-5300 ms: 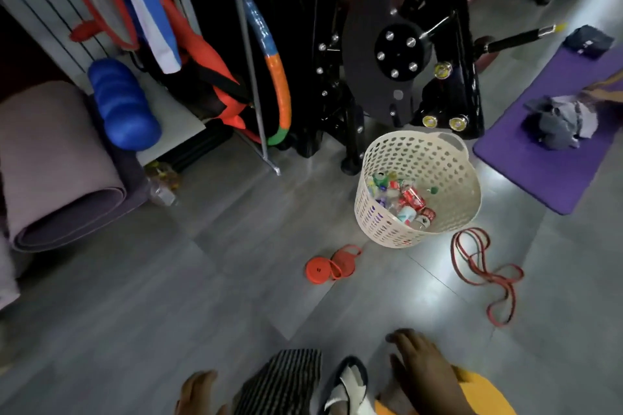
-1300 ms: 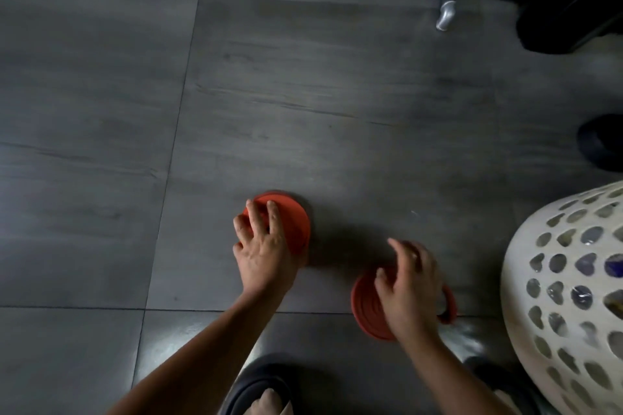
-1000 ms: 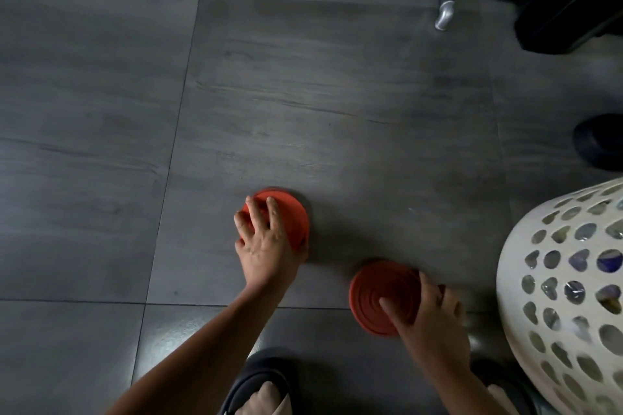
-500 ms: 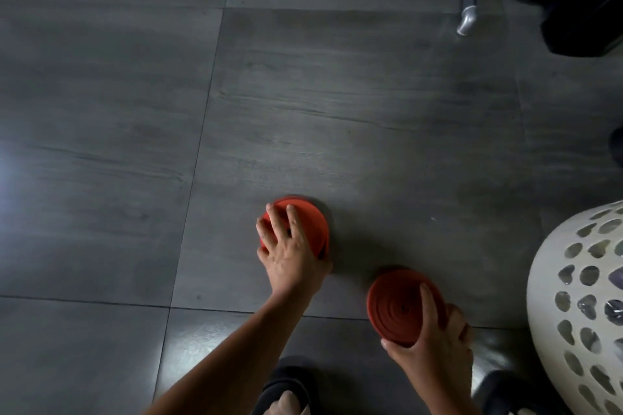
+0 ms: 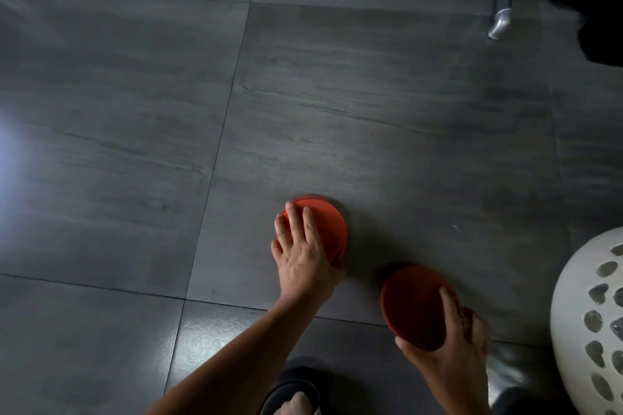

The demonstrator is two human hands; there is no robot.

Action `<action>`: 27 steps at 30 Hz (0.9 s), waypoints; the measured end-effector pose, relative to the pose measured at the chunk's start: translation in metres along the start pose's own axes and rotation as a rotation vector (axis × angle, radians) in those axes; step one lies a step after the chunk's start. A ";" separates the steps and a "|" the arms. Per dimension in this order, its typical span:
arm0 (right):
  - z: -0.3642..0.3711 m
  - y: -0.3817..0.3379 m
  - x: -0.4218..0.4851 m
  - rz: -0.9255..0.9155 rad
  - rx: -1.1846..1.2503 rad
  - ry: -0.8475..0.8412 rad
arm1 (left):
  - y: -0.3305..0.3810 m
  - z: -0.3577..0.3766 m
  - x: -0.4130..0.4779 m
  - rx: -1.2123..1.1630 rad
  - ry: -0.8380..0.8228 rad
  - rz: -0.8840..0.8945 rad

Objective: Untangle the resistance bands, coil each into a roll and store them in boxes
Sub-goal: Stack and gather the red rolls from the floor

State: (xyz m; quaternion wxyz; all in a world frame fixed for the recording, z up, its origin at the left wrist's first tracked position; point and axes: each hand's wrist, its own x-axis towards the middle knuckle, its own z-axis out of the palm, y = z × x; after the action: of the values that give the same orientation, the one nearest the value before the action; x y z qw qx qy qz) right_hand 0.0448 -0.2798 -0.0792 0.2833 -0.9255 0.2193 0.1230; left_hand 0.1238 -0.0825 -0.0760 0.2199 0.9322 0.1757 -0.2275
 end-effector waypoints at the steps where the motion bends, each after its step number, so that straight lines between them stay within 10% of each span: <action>1: 0.000 -0.001 0.001 -0.007 -0.039 -0.006 | 0.000 0.000 0.000 0.008 0.001 0.006; 11: -0.007 -0.022 0.020 -0.132 -0.558 -0.253 | 0.000 -0.001 0.001 0.056 -0.040 0.019; 27: 0.003 -0.004 0.014 -0.199 -0.338 -0.110 | -0.028 -0.001 0.000 0.085 -0.013 0.162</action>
State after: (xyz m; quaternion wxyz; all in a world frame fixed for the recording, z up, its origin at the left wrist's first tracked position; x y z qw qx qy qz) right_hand 0.0590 -0.2795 -0.0848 0.1463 -0.9689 0.0871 0.1795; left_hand 0.1124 -0.0578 -0.0843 0.1991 0.9503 0.0886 -0.2225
